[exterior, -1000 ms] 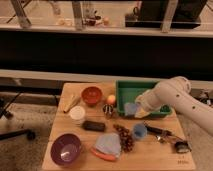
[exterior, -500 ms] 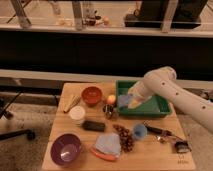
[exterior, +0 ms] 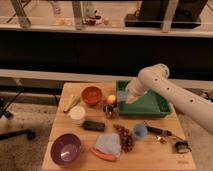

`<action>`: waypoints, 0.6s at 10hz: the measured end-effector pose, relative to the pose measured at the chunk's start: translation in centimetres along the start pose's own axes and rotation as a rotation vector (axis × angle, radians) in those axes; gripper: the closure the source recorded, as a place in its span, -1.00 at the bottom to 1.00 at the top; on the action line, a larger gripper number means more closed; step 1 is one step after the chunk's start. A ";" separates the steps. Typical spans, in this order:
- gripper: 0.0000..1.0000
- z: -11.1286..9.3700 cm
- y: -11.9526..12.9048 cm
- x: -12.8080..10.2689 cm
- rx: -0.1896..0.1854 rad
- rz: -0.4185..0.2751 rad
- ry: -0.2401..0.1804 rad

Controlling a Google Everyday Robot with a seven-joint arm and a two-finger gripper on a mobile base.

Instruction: Wipe tray with sponge

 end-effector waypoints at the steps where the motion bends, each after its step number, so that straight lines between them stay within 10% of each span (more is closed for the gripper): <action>1: 0.87 0.7 -0.4 1.2 0.000 0.017 0.006; 6: 0.87 3.6 -1.6 5.8 -0.011 0.082 0.035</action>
